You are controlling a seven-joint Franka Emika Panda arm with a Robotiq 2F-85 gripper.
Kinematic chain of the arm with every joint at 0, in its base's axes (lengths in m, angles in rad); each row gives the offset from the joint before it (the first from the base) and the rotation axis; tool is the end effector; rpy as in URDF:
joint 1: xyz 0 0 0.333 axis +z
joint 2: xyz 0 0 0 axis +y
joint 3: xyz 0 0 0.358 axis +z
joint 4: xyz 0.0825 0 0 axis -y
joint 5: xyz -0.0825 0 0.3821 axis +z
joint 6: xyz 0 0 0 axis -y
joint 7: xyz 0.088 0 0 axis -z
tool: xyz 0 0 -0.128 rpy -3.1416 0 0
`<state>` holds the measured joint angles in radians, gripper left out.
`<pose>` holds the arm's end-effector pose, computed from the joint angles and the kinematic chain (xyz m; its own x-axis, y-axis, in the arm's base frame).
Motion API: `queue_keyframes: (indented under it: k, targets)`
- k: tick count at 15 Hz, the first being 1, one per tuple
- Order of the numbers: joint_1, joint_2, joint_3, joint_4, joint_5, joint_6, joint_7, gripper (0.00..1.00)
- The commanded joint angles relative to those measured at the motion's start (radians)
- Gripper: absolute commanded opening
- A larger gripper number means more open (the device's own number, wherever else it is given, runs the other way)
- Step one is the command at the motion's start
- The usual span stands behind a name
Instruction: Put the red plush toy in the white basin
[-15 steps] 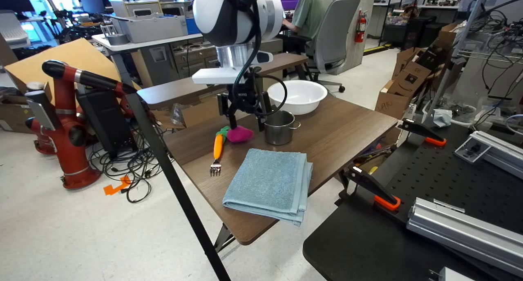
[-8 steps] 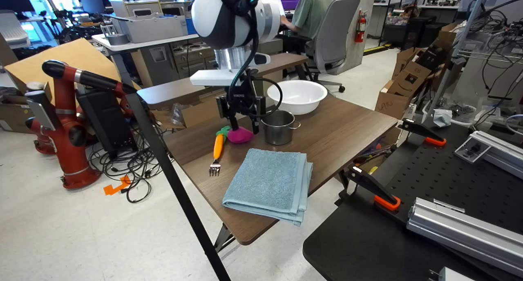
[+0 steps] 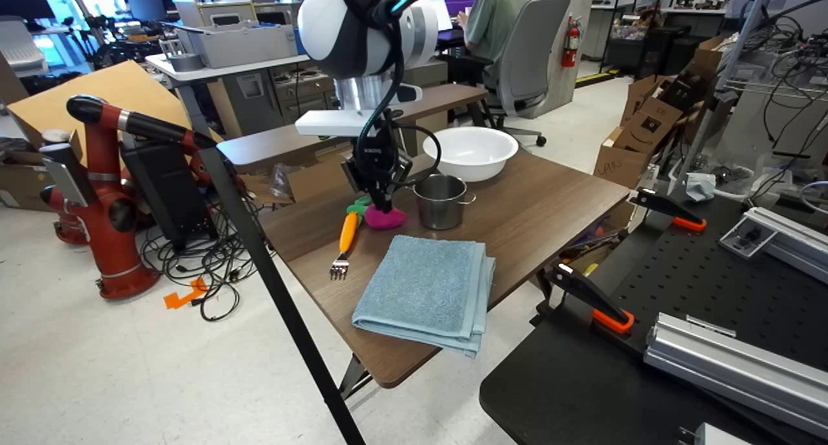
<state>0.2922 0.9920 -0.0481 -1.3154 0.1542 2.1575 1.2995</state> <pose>0.7252 0.1980 0.1252 0.4162 -0.9024 -0.1115 -0.8950 -0.4282 0.1248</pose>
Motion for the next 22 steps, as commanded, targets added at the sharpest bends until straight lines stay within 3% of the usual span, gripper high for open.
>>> queue_keyframes:
  k: [1, 14, 22]
  targets:
    - [-0.005, 0.029, 0.022, 0.051, -0.026, -0.027, -0.006, 0.00]
    - [0.006, -0.140, 0.077, -0.025, -0.022, -0.001, -0.132, 0.01]
    - [-0.047, -0.342, 0.086, -0.239, 0.011, 0.027, -0.229, 0.01]
